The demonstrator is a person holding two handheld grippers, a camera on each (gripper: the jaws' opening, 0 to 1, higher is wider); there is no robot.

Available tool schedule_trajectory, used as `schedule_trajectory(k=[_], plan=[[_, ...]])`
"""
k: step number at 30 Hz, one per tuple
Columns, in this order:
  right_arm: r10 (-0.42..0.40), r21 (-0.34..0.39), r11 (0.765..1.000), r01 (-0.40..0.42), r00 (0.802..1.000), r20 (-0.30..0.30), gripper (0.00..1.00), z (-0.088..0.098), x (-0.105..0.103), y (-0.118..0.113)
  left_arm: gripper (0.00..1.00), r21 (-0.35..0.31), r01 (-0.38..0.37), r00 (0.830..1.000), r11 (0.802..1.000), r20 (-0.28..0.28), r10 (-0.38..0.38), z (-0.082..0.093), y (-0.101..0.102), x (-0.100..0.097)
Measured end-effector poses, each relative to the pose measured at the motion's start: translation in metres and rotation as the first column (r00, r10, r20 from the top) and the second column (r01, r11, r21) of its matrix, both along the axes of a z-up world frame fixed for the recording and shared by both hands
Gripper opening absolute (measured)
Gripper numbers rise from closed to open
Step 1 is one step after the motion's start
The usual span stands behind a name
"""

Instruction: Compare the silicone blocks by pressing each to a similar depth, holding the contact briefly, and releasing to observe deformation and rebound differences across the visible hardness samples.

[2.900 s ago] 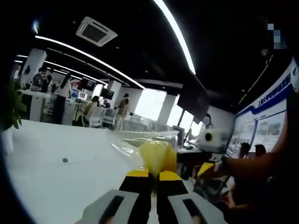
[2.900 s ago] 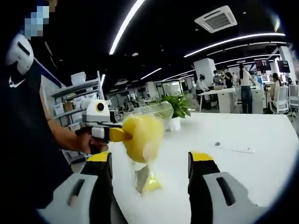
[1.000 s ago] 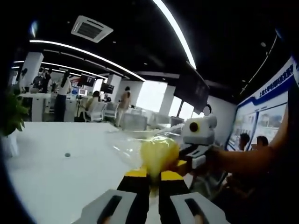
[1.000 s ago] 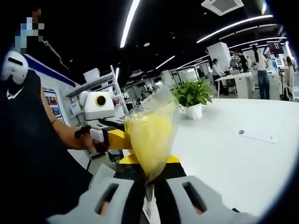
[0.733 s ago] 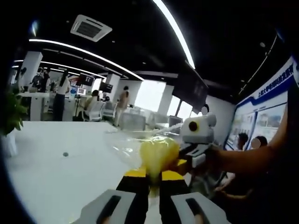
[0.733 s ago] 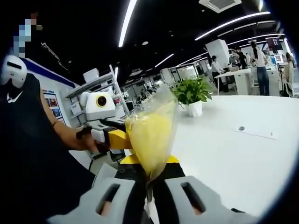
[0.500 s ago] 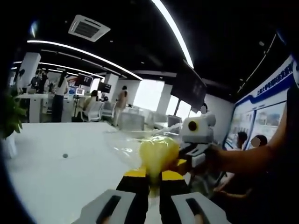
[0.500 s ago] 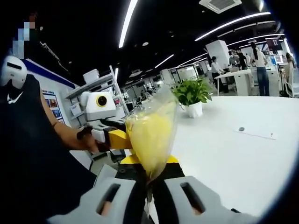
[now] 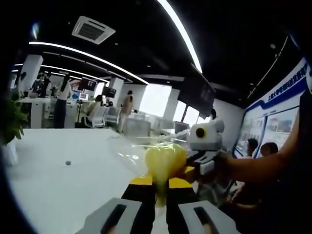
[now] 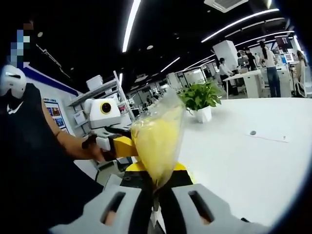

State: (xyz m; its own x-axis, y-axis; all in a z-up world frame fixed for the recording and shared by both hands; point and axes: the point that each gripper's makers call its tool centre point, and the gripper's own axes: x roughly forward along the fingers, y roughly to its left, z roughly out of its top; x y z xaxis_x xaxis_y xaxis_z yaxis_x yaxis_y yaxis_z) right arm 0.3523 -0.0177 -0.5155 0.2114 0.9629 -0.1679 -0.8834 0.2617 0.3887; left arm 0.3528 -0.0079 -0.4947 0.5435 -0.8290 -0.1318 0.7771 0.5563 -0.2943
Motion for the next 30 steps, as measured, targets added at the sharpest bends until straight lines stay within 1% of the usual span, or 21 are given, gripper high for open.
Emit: schedule_trajectory(k=[3,4,5,6,7,11,13,15,21,23,27,28,29,30], plan=[[0.008,-0.009,1.000,-0.009,0.998,-0.059,0.00,-0.0008,-0.0017,-0.0005,0.03,-0.003,0.004,1.000,1.000,-0.011,-0.004,-0.0010,-0.0005,-0.0010],[0.014,-0.015,1.000,-0.014,1.000,-0.010,0.00,-0.0008,-0.0010,-0.0007,0.03,-0.002,0.004,1.000,1.000,-0.012,-0.004,-0.0011,-0.0006,-0.0016],[0.013,-0.011,1.000,-0.013,1.000,0.002,0.00,-0.0003,-0.0007,-0.0005,0.03,-0.002,0.003,1.000,1.000,-0.010,-0.003,-0.0010,-0.0006,-0.0014],[0.019,-0.010,1.000,-0.019,1.000,-0.016,0.00,-0.0007,-0.0013,-0.0007,0.03,-0.007,0.008,1.000,1.000,-0.016,-0.008,-0.0009,-0.0008,-0.0015],[0.021,-0.010,1.000,-0.021,1.000,-0.014,0.00,-0.0006,-0.0018,-0.0005,0.04,-0.009,0.009,1.000,1.000,-0.020,-0.009,-0.0011,-0.0011,-0.0016],[0.043,-0.021,0.999,-0.042,0.999,0.017,0.00,0.0013,-0.0021,0.0004,0.05,-0.013,-0.004,1.000,1.000,-0.015,0.004,-0.0005,-0.0003,-0.0006],[0.044,-0.021,0.999,-0.044,0.999,0.023,0.00,0.0035,-0.0012,0.0013,0.05,-0.039,-0.016,1.000,0.999,-0.027,0.015,0.0014,0.0017,0.0010],[0.045,-0.028,0.999,-0.044,0.999,0.031,0.00,0.0037,-0.0001,0.0024,0.04,-0.035,-0.018,1.000,0.999,-0.015,0.017,0.0014,0.0022,0.0010],[0.053,-0.024,0.998,-0.052,0.998,0.026,0.00,0.0017,-0.0014,0.0016,0.04,-0.037,-0.016,1.000,0.999,-0.027,0.015,0.0004,0.0023,0.0002],[0.056,-0.025,0.998,-0.055,0.997,0.045,0.00,0.0029,-0.0022,0.0013,0.04,-0.037,-0.014,1.000,0.999,-0.022,0.013,0.0010,0.0018,-0.0001],[0.056,-0.038,0.998,-0.055,0.998,0.036,0.00,0.0012,0.0004,-0.0002,0.05,-0.028,-0.013,1.000,1.000,-0.014,0.013,-0.0020,-0.0001,0.0016],[0.056,-0.040,0.998,-0.055,0.998,0.019,0.00,0.0002,0.0005,-0.0009,0.05,-0.029,-0.011,1.000,1.000,-0.018,0.011,-0.0032,0.0001,0.0025],[0.060,-0.043,0.997,-0.059,0.998,0.024,0.00,-0.0008,0.0011,-0.0008,0.05,-0.035,-0.006,1.000,0.999,-0.030,0.005,-0.0046,0.0000,0.0026],[0.061,-0.048,0.997,-0.060,0.998,0.023,0.00,-0.0018,0.0008,-0.0011,0.05,-0.033,-0.008,1.000,0.999,-0.028,0.007,-0.0046,-0.0001,0.0021]])
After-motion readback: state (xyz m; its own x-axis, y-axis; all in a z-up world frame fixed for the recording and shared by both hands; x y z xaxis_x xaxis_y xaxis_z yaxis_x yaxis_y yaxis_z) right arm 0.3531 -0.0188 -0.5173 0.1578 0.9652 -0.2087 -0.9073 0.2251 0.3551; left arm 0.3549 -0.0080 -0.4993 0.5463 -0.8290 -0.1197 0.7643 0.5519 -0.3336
